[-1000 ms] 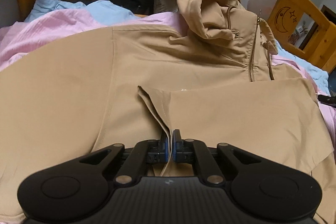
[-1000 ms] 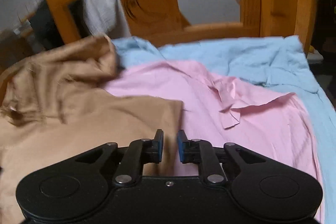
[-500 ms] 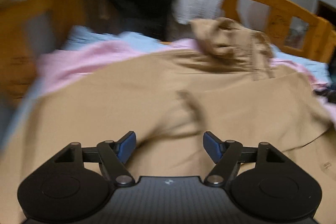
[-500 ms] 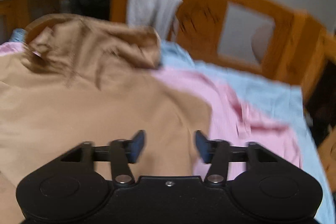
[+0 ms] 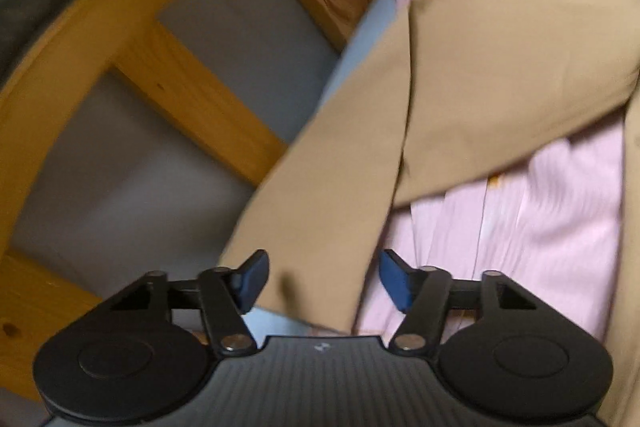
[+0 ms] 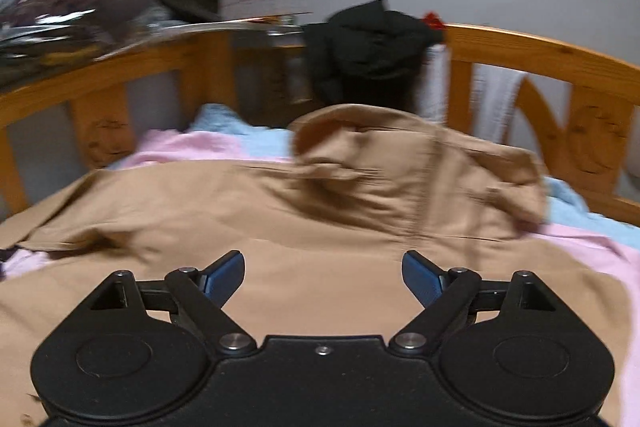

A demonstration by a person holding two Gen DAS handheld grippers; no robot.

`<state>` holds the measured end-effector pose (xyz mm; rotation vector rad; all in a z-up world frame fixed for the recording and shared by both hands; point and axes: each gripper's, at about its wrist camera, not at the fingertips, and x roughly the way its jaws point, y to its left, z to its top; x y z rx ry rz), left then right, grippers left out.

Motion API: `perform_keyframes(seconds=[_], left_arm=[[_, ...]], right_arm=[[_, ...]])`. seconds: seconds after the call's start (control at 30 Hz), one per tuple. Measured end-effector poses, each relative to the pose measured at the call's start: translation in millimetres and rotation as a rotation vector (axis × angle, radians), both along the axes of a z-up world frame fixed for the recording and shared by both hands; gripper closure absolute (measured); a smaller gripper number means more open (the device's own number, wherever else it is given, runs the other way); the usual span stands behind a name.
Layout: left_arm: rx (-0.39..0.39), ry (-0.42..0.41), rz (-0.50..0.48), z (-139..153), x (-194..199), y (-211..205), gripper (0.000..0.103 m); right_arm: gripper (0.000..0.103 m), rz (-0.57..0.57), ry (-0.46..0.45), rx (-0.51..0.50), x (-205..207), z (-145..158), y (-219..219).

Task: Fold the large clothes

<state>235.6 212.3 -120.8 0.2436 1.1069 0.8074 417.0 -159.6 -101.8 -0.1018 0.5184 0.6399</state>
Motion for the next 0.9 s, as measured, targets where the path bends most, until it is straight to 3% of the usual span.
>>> perform_keyframes(seconds=[0.03, 0.07, 0.1, 0.13, 0.27, 0.3, 0.43, 0.53, 0.7, 0.77, 0.9], left_arm=[[-0.012, 0.013, 0.003, -0.2, 1.9, 2.1, 0.060], [-0.027, 0.023, 0.005, 1.2, 3.7, 4.1, 0.081], [-0.051, 0.025, 0.009, 4.7, 5.4, 6.6, 0.094], [-0.077, 0.016, 0.013, 10.9, 5.7, 8.3, 0.099], [-0.131, -0.023, -0.024, 56.5, 1.9, 7.7, 0.102], [-0.187, -0.044, -0.028, 74.5, -0.4, 8.7, 0.102], [-0.570, -0.197, -0.049, 152.1, -6.0, 9.1, 0.102], [-0.733, -0.293, -0.123, 189.8, -2.4, 2.9, 0.102], [-0.903, -0.339, -0.304, 206.5, 39.1, -35.4, 0.102], [-0.919, -0.318, -0.368, 201.1, 58.0, -62.3, 0.102], [-0.960, -0.255, -0.464, 179.2, 84.4, -102.5, 0.102]], right_arm=[[0.014, 0.015, 0.003, 0.007, -1.2, 0.2, 8.0], [0.013, 0.031, 0.007, 0.014, -3.4, 0.7, 14.3], [0.013, 0.046, 0.012, 0.020, -6.5, 1.9, 19.8], [0.013, 0.060, 0.016, 0.023, -8.9, 3.3, 24.9], [0.013, 0.111, 0.013, 0.034, -21.7, 8.0, 38.3], [0.013, 0.129, 0.017, 0.042, -23.7, 8.4, 39.8], [0.013, 0.242, 0.038, 0.082, -32.3, 9.6, 47.2], [0.013, 0.390, 0.072, 0.142, -43.4, 14.2, 56.1], [0.013, 0.624, 0.119, 0.246, -64.8, 34.9, 63.7], [0.013, 0.665, 0.138, 0.284, -70.7, 43.2, 61.2], [0.015, 0.592, 0.131, 0.290, -80.7, 49.5, 57.6]])
